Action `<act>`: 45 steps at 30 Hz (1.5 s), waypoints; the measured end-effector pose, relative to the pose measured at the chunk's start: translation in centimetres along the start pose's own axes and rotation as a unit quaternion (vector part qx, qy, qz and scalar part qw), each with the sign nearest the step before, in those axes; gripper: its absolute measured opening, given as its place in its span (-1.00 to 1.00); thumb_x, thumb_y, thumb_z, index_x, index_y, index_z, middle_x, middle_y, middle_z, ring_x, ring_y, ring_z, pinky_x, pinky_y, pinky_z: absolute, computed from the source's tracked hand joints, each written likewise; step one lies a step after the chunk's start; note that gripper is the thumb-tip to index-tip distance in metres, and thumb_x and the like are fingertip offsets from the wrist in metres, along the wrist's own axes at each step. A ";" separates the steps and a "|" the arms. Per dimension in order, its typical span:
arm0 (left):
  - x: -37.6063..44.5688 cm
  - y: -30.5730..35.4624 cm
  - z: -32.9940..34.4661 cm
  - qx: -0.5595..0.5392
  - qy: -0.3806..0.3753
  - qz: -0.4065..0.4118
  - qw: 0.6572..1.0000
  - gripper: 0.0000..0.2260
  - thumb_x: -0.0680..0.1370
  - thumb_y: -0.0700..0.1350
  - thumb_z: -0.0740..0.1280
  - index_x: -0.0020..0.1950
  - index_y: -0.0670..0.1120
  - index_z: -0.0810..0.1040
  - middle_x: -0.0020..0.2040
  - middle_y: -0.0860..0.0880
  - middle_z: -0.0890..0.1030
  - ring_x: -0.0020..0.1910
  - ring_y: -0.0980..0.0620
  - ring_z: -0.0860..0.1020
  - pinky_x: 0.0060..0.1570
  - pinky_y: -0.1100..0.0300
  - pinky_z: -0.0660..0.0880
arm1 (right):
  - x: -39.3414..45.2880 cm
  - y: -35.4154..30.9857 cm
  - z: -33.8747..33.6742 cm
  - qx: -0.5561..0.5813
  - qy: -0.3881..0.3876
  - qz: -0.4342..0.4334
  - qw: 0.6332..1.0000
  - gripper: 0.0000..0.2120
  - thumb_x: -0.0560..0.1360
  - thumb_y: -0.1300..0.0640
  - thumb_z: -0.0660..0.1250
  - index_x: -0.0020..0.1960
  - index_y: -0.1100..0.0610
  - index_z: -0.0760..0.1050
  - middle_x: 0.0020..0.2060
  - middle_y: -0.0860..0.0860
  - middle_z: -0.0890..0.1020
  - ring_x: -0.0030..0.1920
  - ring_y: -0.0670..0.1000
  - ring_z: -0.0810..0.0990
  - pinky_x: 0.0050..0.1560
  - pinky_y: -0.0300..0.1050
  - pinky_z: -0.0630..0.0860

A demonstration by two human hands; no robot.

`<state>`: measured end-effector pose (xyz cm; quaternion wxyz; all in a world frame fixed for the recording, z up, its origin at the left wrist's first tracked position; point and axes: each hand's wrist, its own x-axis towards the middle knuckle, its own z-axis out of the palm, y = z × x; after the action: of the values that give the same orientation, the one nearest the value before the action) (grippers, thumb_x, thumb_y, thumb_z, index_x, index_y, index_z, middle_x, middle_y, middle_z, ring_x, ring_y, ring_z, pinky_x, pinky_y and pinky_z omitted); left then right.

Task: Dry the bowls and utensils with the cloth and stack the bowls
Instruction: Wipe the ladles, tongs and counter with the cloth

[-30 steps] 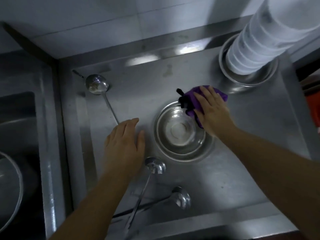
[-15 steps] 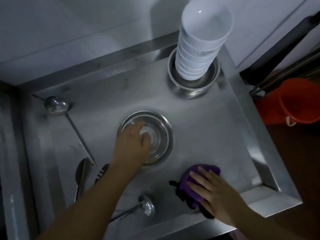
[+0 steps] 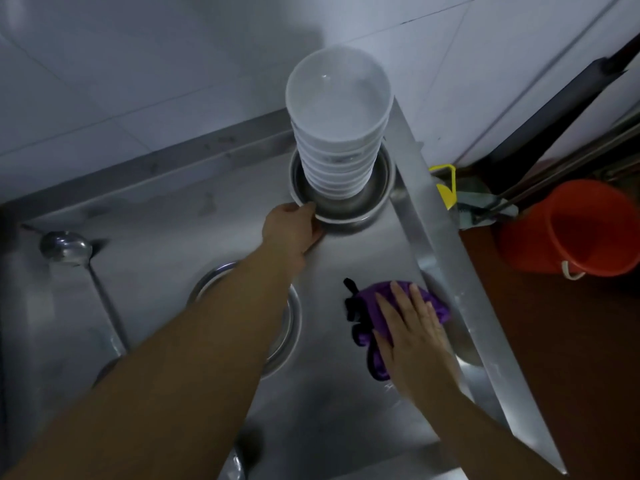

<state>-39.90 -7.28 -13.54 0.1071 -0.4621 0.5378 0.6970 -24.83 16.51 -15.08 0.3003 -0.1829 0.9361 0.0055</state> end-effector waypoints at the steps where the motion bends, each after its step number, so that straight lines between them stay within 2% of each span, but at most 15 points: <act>1: 0.1 0.0 0.4 -0.010 0.014 0.000 1.000 -0.93 0.63 -0.22 0.41 0.05 -0.21 0.59 0.08 -0.25 0.67 0.03 -0.17 0.71 -0.05 0.00 0.72 | -0.1 0.0 -0.1 0.005 -0.003 0.002 1.000 -0.30 0.65 -0.10 -0.14 0.70 0.01 -0.32 0.68 0.11 -0.31 0.64 0.26 -0.41 0.65 0.19 -0.31; 3: 0.0 -0.1 0.9 -0.027 0.043 0.004 0.999 -0.91 0.61 -0.29 0.41 0.09 -0.22 0.57 0.10 -0.26 0.66 0.01 -0.20 0.71 -0.18 0.07 0.71 | -0.1 0.1 -0.2 0.005 -0.018 -0.006 1.000 -0.30 0.63 -0.11 -0.14 0.71 0.01 -0.27 0.69 0.12 -0.27 0.65 0.27 -0.37 0.66 0.21 -0.27; 6: -0.1 0.5 0.9 -0.034 0.068 0.013 0.997 -0.89 0.57 -0.37 0.40 0.03 -0.21 0.54 0.05 -0.23 0.62 0.00 -0.22 0.69 -0.28 0.09 0.69 | -0.3 0.0 -0.6 0.067 0.033 -0.007 0.997 -0.35 0.63 -0.04 0.15 0.69 0.10 0.16 0.67 0.19 0.15 0.67 0.32 0.03 0.63 0.31 0.13; 9: 0.0 1.4 0.0 -0.040 0.069 0.012 0.997 -0.76 0.59 -0.39 0.38 0.23 -0.27 0.52 0.10 -0.27 0.60 -0.02 -0.22 0.68 -0.34 0.08 0.69 | -0.3 0.0 -0.2 0.077 0.076 -0.006 0.994 -0.36 0.60 0.00 0.33 0.63 0.14 0.32 0.62 0.21 0.30 0.62 0.34 0.21 0.54 0.34 0.33; 11: 0.2 1.7 -1.0 -0.027 0.074 0.019 0.997 -0.76 0.60 -0.39 0.38 0.26 -0.30 0.52 0.10 -0.28 0.59 -0.05 -0.20 0.68 -0.38 0.11 0.67 | -0.3 0.0 0.3 0.070 0.090 -0.012 0.993 -0.35 0.60 0.01 0.35 0.64 0.14 0.30 0.63 0.21 0.27 0.63 0.34 0.18 0.55 0.34 0.30; 14: 0.3 1.9 -2.7 -0.006 0.078 0.034 0.996 -0.94 0.60 -0.39 0.38 0.01 -0.27 0.54 0.02 -0.29 0.61 -0.11 -0.18 0.69 -0.40 0.13 0.66 | -0.2 0.1 0.6 0.049 0.086 -0.013 0.995 -0.36 0.63 -0.02 0.18 0.67 0.12 0.21 0.67 0.19 0.18 0.66 0.32 0.06 0.62 0.32 0.18; 18: 0.7 2.1 -5.5 0.013 0.097 0.053 0.994 -0.84 0.60 -0.38 0.38 -0.13 -0.20 0.52 -0.11 -0.25 0.63 -0.19 -0.16 0.70 -0.39 0.13 0.66 | -0.1 0.0 0.5 0.013 0.035 -0.013 0.999 -0.33 0.65 -0.09 -0.07 0.72 0.06 -0.09 0.70 0.15 -0.10 0.68 0.28 -0.21 0.68 0.26 -0.07; 22: 1.0 2.2 -8.8 0.063 0.121 0.058 0.989 -0.88 0.57 -0.34 0.43 -0.16 -0.22 0.59 -0.14 -0.32 0.68 -0.24 -0.21 0.74 -0.34 0.04 0.70 | -0.4 -0.4 0.0 0.043 0.058 -0.001 0.997 -0.36 0.67 -0.06 0.09 0.70 0.09 0.07 0.69 0.18 0.05 0.68 0.30 -0.06 0.65 0.30 0.07; 24: 1.1 2.3 -10.3 0.079 0.124 0.059 0.987 -0.84 0.56 -0.34 0.42 -0.23 -0.23 0.61 -0.12 -0.40 0.69 -0.14 -0.33 0.74 -0.19 -0.15 0.72 | -0.5 -0.6 -0.2 0.052 0.093 -0.001 0.994 -0.36 0.63 0.00 0.30 0.65 0.15 0.26 0.64 0.22 0.22 0.64 0.34 0.13 0.59 0.34 0.23; 26: 1.1 2.3 -11.6 0.082 0.125 0.056 0.987 -0.83 0.56 -0.34 0.42 -0.23 -0.23 0.61 -0.06 -0.46 0.68 -0.10 -0.40 0.73 -0.08 -0.29 0.70 | -0.4 -0.7 -0.1 0.051 0.112 -0.001 0.992 -0.36 0.62 0.01 0.34 0.64 0.16 0.29 0.63 0.24 0.26 0.63 0.35 0.18 0.57 0.34 0.26; 29: 1.1 2.4 -13.5 0.070 0.141 0.049 0.986 -0.91 0.59 -0.33 0.40 -0.11 -0.23 0.64 -0.08 -0.39 0.71 -0.22 -0.31 0.75 -0.20 -0.18 0.72 | -0.3 -1.0 0.0 0.024 0.071 0.003 0.997 -0.34 0.65 -0.07 0.03 0.71 0.10 0.04 0.69 0.19 0.03 0.68 0.31 -0.06 0.66 0.29 0.06; 34: 1.1 2.5 -15.8 0.070 0.149 0.036 0.986 -0.93 0.60 -0.33 0.38 -0.04 -0.21 0.63 -0.05 -0.35 0.71 -0.13 -0.30 0.75 -0.05 -0.23 0.71 | 0.0 -1.2 0.3 0.068 0.153 0.018 0.986 -0.38 0.59 0.05 0.41 0.59 0.19 0.37 0.59 0.25 0.34 0.59 0.37 0.26 0.54 0.36 0.29; 38: 0.8 2.6 -16.8 0.044 0.127 0.030 0.991 -0.93 0.62 -0.35 0.34 0.02 -0.25 0.62 -0.06 -0.35 0.71 -0.24 -0.21 0.76 -0.28 -0.01 0.72 | 3.0 -0.9 -0.7 0.023 0.132 -0.018 0.991 -0.40 0.66 -0.04 0.11 0.64 0.17 0.27 0.64 0.24 0.25 0.64 0.36 0.15 0.60 0.34 0.19; 41: 0.9 2.5 -17.2 0.022 0.109 0.022 0.994 -0.90 0.64 -0.35 0.32 0.12 -0.30 0.61 -0.04 -0.36 0.71 -0.21 -0.21 0.76 -0.24 -0.03 0.73 | 8.3 -1.0 -3.0 0.052 0.191 -0.035 0.980 -0.41 0.62 0.02 0.34 0.60 0.16 0.34 0.61 0.24 0.32 0.61 0.35 0.25 0.58 0.34 0.25; 45: 0.3 2.4 -17.2 -0.025 0.090 0.012 0.996 -0.93 0.63 -0.37 0.32 0.05 -0.29 0.60 -0.13 -0.31 0.73 -0.21 -0.18 0.76 -0.23 0.01 0.72 | 17.3 -1.3 -8.1 0.076 0.233 -0.045 0.969 -0.45 0.65 0.03 0.30 0.60 0.15 0.33 0.63 0.20 0.28 0.62 0.32 0.22 0.60 0.28 0.16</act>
<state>-32.54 -22.89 -12.09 0.0381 -0.5186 0.5332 0.6674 -41.93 8.48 -18.05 0.0871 -0.1977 0.9688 -0.1218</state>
